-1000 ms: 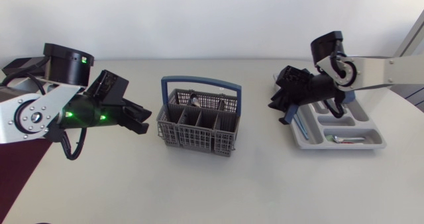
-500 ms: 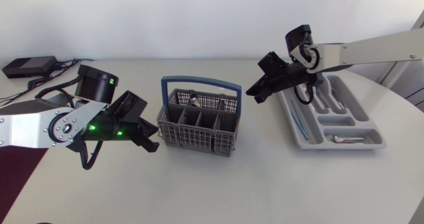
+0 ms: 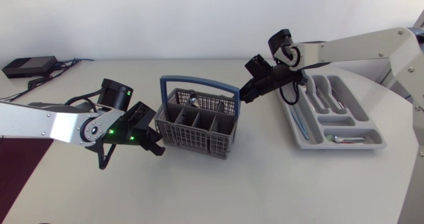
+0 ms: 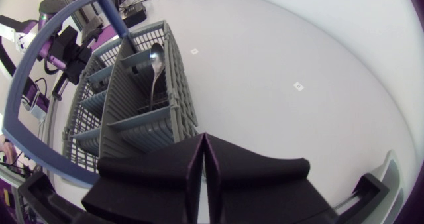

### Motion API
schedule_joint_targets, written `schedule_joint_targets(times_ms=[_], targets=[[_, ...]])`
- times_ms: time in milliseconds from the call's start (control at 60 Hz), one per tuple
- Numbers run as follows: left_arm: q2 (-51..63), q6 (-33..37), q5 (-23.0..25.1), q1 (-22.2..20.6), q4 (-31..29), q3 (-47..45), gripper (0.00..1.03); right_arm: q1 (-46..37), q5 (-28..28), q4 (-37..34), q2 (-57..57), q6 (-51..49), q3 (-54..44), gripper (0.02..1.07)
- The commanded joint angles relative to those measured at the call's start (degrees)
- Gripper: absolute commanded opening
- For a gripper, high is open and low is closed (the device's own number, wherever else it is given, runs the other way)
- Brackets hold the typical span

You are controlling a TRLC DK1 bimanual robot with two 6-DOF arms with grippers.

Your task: Unload the cutlery basket into the drawer organizer.

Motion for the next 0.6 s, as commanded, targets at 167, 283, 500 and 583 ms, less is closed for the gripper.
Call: schedule_joint_targets(times_ms=[167, 283, 500, 583], targets=[[4.34, 0.50, 0.50, 1.46, 2.95, 4.75, 0.04, 1.31, -1.48, -1.24, -6.50, -3.61, -11.69, 0.08], [6.19, 0.50, 0.50, 1.81, 3.30, 6.77, 0.04, 1.92, -2.45, -1.06, -10.72, -4.84, -17.32, 0.08], [11.55, -0.64, 1.30, 1.28, 3.13, 13.80, 0.04, 5.26, -2.45, -1.32, -20.39, -6.16, -27.60, 0.08], [13.92, -1.52, 2.26, 0.75, 2.16, 17.14, 0.04, 7.37, -2.36, -1.59, -22.50, -6.25, -30.33, 0.08]])
